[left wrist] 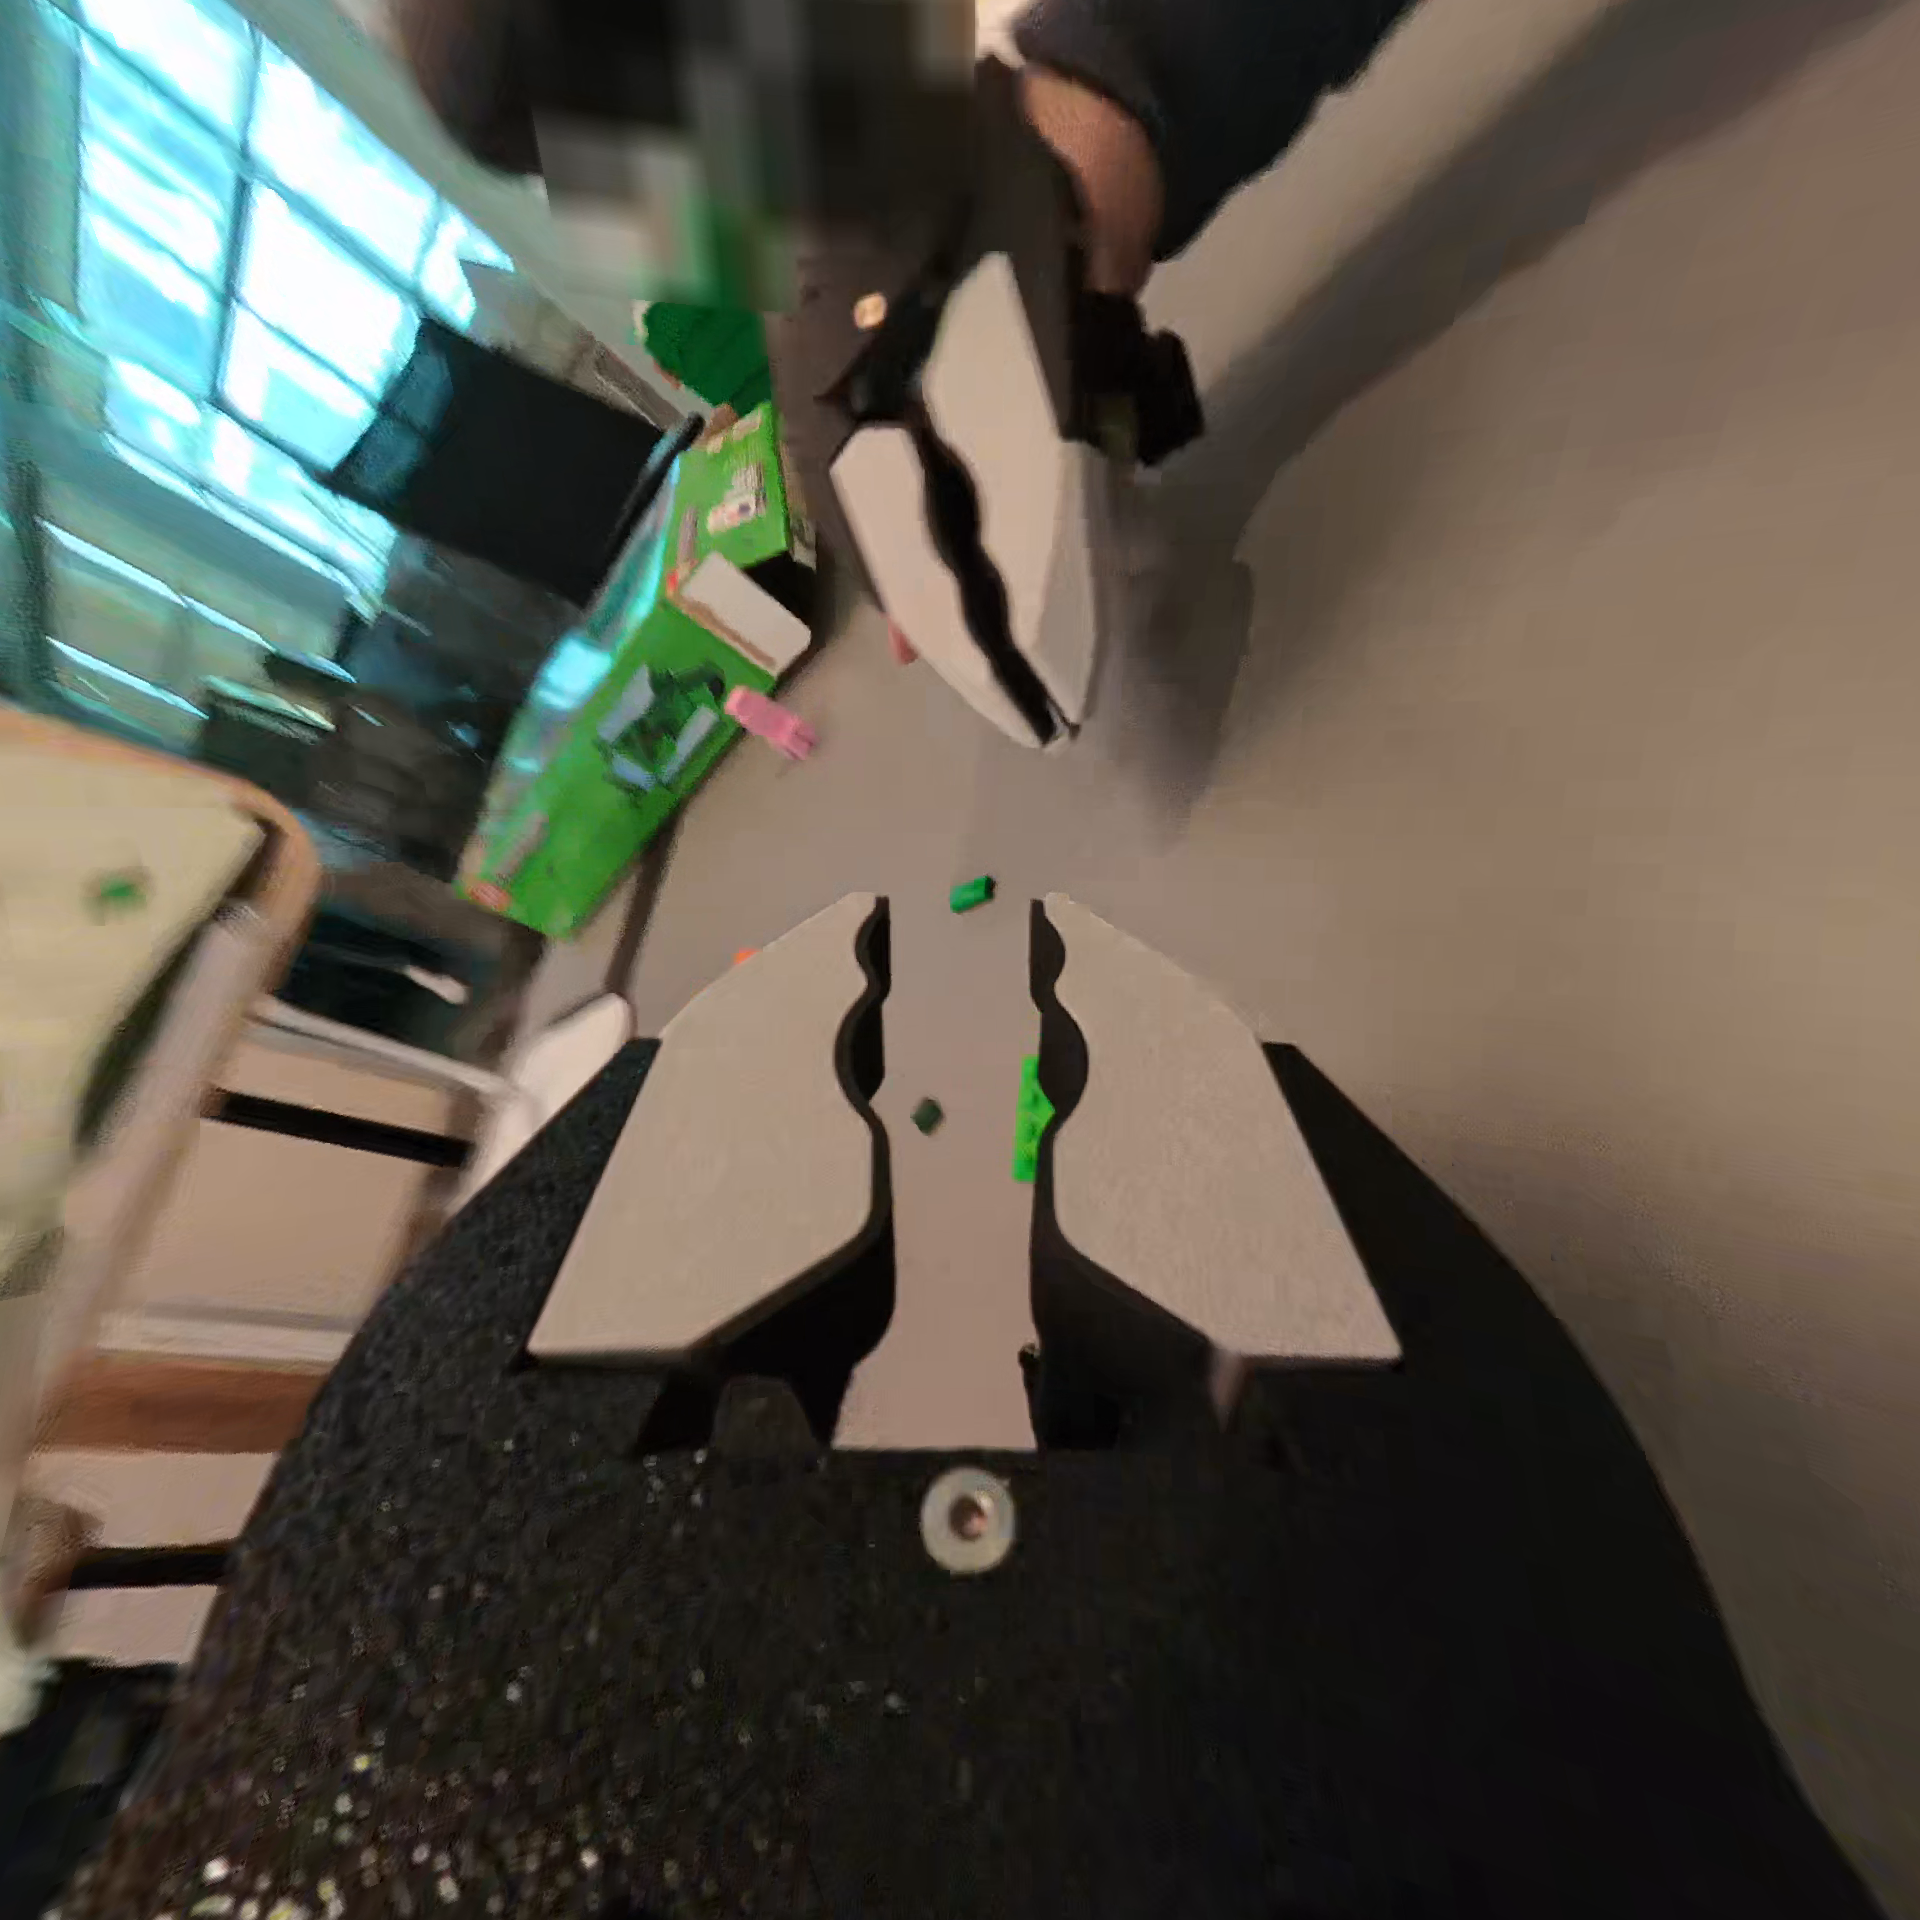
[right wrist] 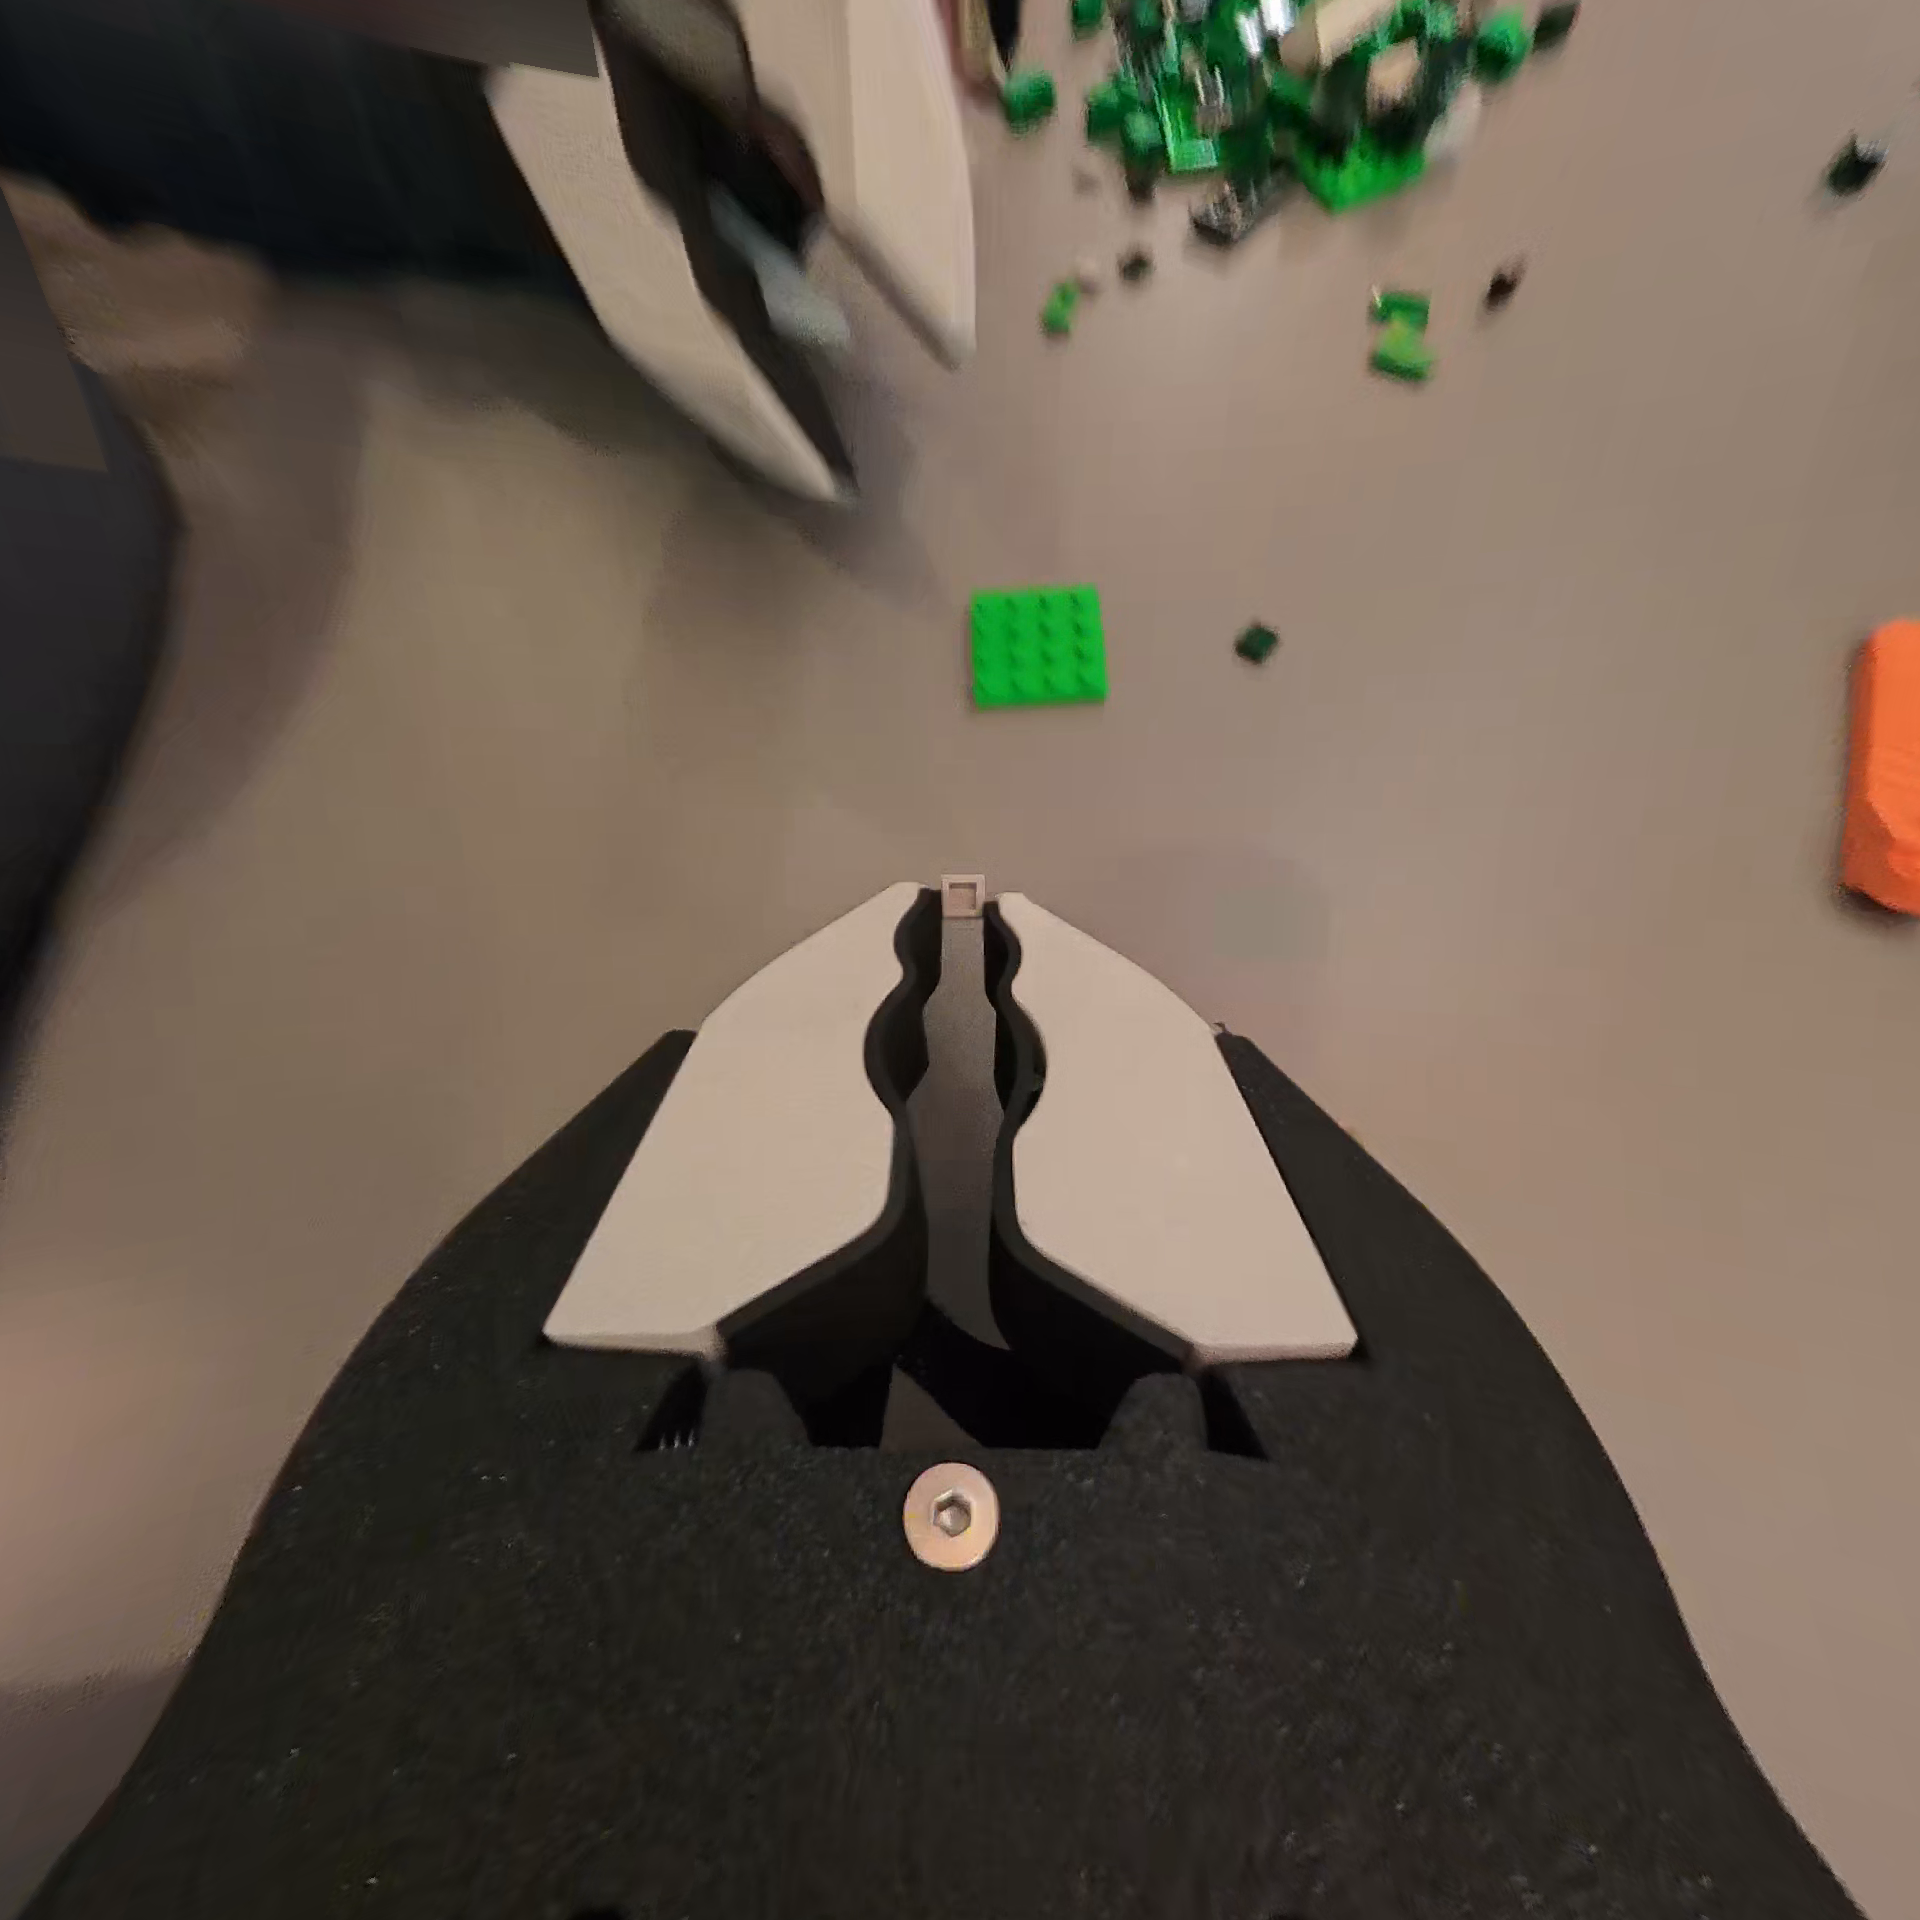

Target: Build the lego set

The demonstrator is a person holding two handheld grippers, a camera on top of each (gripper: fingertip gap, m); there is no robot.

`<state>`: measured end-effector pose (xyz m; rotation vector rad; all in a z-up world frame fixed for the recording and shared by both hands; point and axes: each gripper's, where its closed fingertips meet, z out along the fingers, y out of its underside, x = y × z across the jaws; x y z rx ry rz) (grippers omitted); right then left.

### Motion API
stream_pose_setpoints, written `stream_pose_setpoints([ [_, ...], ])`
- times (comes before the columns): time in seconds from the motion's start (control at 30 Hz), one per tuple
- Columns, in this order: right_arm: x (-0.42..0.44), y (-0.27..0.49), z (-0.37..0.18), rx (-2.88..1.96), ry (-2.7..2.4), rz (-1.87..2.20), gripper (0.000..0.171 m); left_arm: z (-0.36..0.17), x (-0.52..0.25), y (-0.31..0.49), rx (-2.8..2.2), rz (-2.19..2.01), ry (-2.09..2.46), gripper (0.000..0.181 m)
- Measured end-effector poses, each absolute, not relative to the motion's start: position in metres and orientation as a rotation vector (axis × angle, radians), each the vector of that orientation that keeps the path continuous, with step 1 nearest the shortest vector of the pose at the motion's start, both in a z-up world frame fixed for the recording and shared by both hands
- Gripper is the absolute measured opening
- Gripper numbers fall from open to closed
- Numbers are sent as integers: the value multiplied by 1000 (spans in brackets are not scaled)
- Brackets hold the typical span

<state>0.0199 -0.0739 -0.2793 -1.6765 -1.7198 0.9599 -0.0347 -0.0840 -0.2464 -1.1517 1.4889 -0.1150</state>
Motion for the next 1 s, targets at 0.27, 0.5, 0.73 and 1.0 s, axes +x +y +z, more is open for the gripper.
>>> stream_pose_setpoints([
  [0.27,3,-100,-245,-1618,-1681,1332,7,-246,2,-95,-885,40,1598,25],
  [0.5,1,-106,-243,-1630,-1711,1397,7,-247,7,-100,-844,21,1623,5],
  [0.73,-3,-91,-235,-1589,-1621,1270,17,-241,2,-90,-1168,-298,1483,2],
  [1.0,-11,-87,-207,-1150,-1727,380,20,-214,-7,-99,-1634,-1556,1058,2],
])
